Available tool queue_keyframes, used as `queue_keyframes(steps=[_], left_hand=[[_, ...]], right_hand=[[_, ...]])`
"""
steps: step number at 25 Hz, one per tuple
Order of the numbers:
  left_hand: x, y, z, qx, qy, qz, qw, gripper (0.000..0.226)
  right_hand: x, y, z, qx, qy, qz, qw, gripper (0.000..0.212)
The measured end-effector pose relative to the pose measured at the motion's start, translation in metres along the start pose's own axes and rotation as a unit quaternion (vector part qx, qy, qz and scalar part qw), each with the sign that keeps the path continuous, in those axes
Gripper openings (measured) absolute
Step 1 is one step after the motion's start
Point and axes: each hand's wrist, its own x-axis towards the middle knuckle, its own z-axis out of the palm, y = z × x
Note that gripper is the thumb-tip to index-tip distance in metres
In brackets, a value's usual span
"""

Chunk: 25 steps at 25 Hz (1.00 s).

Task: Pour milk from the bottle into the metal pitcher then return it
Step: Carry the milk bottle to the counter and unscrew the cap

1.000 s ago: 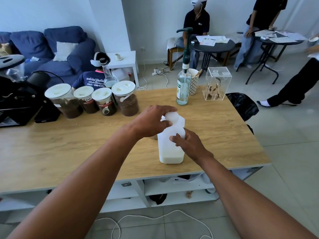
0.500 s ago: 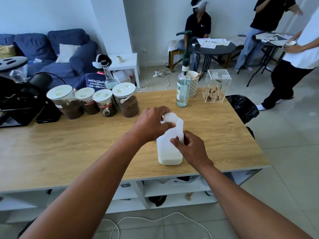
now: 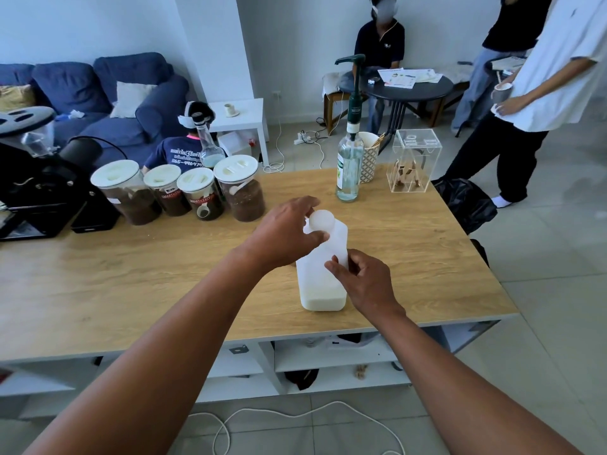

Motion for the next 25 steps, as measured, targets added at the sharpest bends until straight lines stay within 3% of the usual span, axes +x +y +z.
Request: queue_keyframes(steps=[3, 5, 8, 15, 17, 21, 25], left_hand=[[0.0, -0.002, -0.003, -0.011, -0.023, 0.026, 0.999, 0.068], [0.002, -0.001, -0.001, 0.007, -0.027, 0.055, 0.998, 0.062], [0.006, 0.002, 0.004, 0.036, -0.007, 0.035, 0.999, 0.051], [-0.004, -0.001, 0.0, -0.04, 0.175, -0.031, 0.983, 0.045], [-0.017, -0.022, 0.004, -0.06, 0.195, -0.079, 0.976, 0.04], [-0.061, -0.093, 0.054, -0.009, 0.098, -0.226, 0.969, 0.047], [-0.089, -0.132, 0.107, 0.013, 0.01, -0.275, 0.961, 0.055]], right_hand=[[-0.001, -0.001, 0.0, 0.003, 0.002, -0.004, 1.0, 0.039], [-0.002, -0.003, 0.0, 0.002, 0.005, -0.005, 1.0, 0.039], [-0.003, -0.005, 0.0, 0.002, 0.006, -0.009, 1.0, 0.039], [-0.004, -0.009, -0.002, 0.002, -0.003, -0.002, 1.0, 0.036], [-0.003, -0.009, -0.002, 0.001, -0.007, 0.007, 1.0, 0.035], [-0.004, -0.008, -0.003, -0.022, 0.001, 0.015, 1.0, 0.02], [-0.008, -0.01, -0.002, -0.032, 0.025, 0.001, 0.999, 0.017]])
